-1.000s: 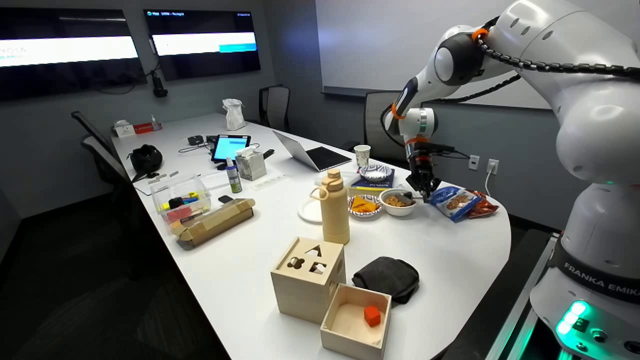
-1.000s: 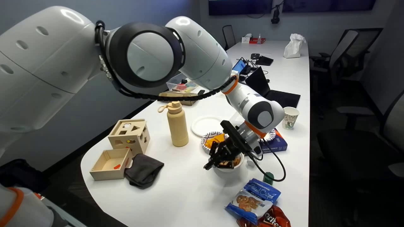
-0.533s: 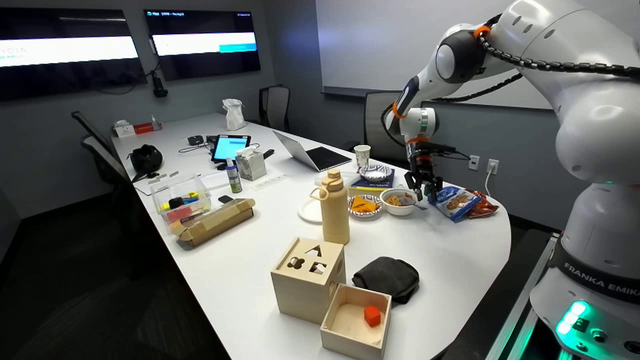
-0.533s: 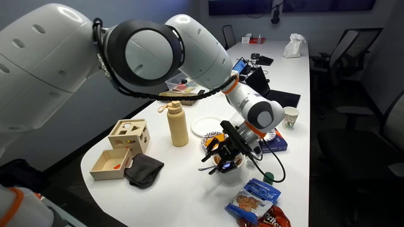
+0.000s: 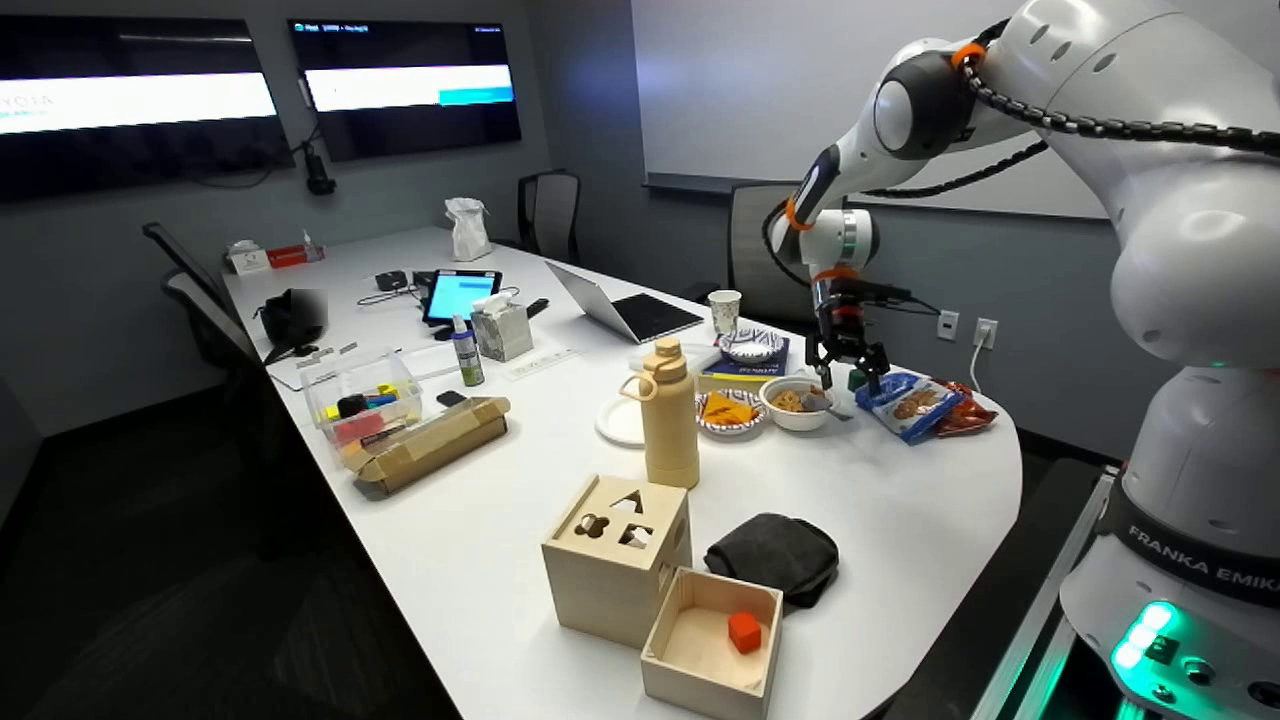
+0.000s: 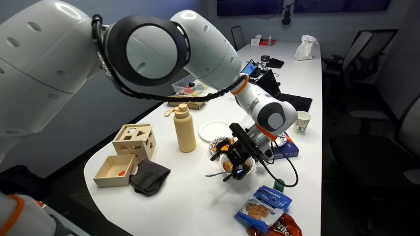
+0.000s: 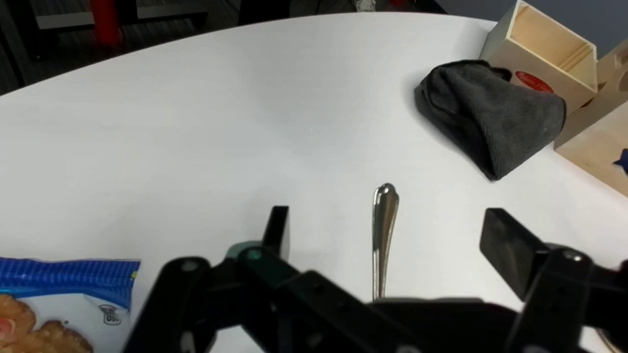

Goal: Stir the white bowl with the metal kitchen utensil

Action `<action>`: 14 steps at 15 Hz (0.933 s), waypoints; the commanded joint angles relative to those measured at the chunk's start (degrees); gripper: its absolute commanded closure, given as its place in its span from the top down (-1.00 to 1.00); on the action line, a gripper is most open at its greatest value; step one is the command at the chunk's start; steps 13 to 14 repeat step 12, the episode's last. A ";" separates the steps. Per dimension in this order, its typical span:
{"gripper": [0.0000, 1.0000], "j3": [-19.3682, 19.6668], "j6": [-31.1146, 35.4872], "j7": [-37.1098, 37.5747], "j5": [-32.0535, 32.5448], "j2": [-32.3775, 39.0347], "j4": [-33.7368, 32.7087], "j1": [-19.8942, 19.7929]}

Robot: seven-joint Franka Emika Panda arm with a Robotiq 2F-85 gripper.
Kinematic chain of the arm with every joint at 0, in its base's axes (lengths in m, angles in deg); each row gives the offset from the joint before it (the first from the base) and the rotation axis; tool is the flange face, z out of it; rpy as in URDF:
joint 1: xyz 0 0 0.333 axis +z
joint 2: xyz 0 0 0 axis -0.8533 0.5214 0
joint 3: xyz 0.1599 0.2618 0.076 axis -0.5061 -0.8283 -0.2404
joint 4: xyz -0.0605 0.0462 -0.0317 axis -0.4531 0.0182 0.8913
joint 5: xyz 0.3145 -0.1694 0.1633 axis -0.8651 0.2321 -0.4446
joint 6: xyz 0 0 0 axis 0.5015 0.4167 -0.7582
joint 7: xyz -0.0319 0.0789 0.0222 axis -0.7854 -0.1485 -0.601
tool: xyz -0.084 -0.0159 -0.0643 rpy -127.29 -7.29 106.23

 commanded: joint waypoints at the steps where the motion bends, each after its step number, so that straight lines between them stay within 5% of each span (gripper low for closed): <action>1: 1.00 -0.70 8.76 -0.84 -2.29 -8.74 10.08 -0.58; 9: 1.00 -0.87 30.74 -2.13 -9.70 -23.61 28.74 0.16; 14: 1.00 -0.65 34.29 -0.88 -10.19 -27.01 32.75 0.98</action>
